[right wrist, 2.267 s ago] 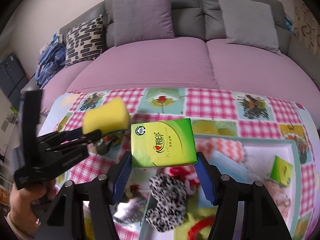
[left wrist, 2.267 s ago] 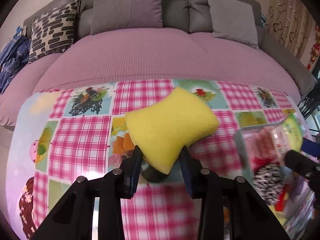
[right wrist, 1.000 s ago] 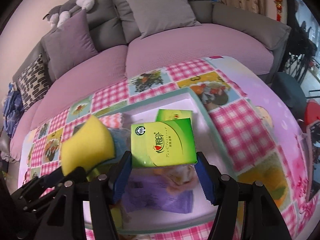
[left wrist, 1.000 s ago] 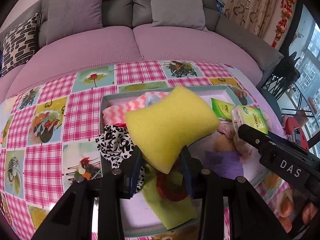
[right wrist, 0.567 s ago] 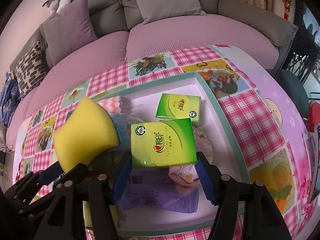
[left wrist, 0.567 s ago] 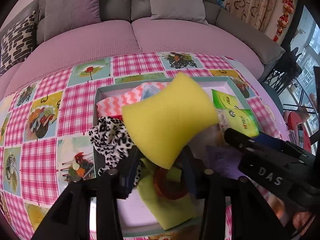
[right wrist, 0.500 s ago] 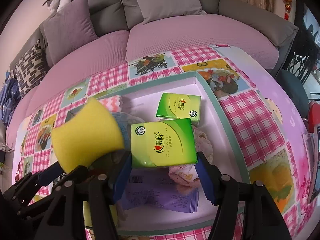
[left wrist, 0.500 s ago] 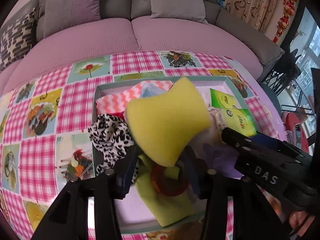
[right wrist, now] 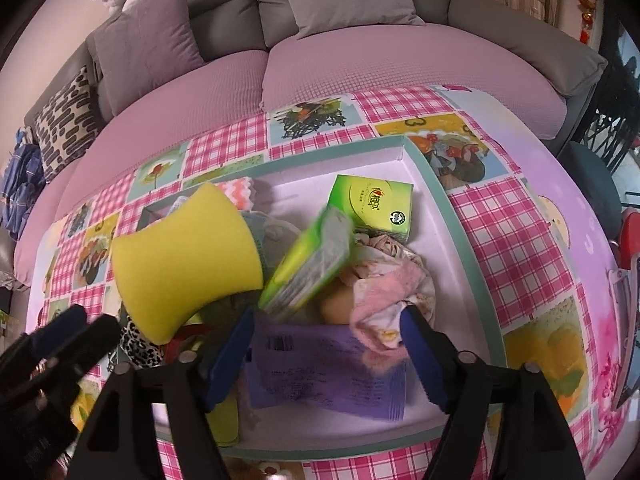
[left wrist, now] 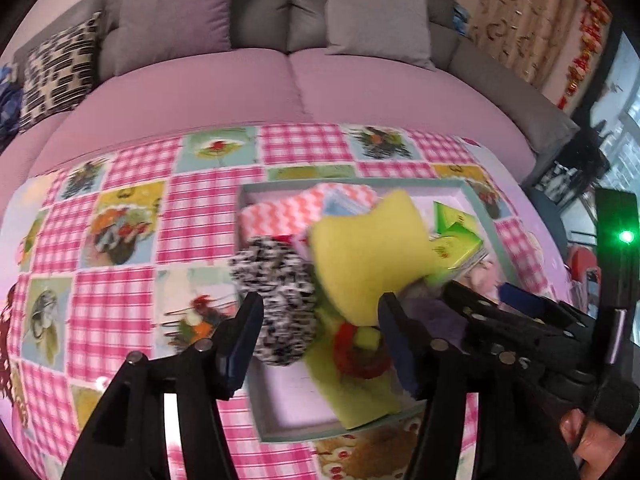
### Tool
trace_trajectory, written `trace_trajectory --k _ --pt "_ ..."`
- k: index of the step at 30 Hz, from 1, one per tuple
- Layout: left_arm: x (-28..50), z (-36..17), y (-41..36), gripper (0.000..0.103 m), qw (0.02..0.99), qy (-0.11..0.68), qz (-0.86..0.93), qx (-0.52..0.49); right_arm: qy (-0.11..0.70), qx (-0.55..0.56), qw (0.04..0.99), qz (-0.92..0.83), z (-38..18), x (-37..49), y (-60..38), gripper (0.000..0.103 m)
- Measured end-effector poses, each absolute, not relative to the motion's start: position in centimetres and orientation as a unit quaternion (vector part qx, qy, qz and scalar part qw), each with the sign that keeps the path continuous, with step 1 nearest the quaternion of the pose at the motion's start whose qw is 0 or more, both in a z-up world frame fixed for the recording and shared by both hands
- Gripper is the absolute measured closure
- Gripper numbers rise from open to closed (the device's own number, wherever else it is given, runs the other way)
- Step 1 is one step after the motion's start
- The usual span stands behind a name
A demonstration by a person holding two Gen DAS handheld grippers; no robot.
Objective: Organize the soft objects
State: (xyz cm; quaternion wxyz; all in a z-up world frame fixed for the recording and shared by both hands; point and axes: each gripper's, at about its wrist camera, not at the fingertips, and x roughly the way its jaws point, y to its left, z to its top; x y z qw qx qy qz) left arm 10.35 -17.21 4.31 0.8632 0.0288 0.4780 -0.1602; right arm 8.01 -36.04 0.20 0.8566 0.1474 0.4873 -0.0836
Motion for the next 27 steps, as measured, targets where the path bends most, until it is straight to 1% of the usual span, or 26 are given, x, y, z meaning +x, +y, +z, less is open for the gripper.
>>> trace_trajectory --k 4,6,8,9,11,14,21,22,25,27 --pt "10.6 4.0 -15.2 0.04 0.866 0.483 -0.123 0.028 0.485 0.147 0.858 -0.084 0.5 7.6 -35.9 0.017" --pt "10.5 3.7 -14.2 0.038 0.868 0.484 -0.101 0.038 0.483 0.144 0.859 -0.085 0.8 7.2 -35.6 0.017" --pt "10.2 3.5 -13.2 0.032 0.871 0.482 -0.081 0.043 0.481 0.141 0.861 -0.084 1.0 6.9 -35.3 0.016" --pt "10.0 3.2 -12.4 0.031 0.871 0.484 -0.072 0.039 0.481 0.138 0.862 -0.081 1.0 6.6 -34.9 0.014" --pt "9.7 2.8 -11.2 0.028 0.87 0.488 -0.062 0.028 0.482 0.131 0.863 -0.079 1.1 6.1 -34.2 0.001" --pt "8.6 1.8 -9.8 0.024 0.865 0.498 -0.055 0.021 0.481 0.122 0.865 -0.071 1.1 5.4 -33.0 0.001" --pt "6.0 0.1 -6.5 0.022 0.861 0.506 -0.034 0.031 0.486 0.101 0.866 -0.054 0.6 3.3 -30.0 0.0" --pt "5.7 0.0 -6.0 0.02 0.861 0.507 -0.032 0.029 0.489 0.096 0.865 -0.051 0.4 3.0 -29.5 0.0" --pt "4.9 -0.5 -5.0 0.008 0.861 0.508 -0.025 0.029 0.498 0.08 0.863 -0.038 -0.5 2.2 -28.1 0.0" --pt "4.4 -0.7 -4.5 0.008 0.861 0.507 -0.02 0.03 0.501 0.074 0.861 -0.035 -0.9 1.6 -27.3 0.0"
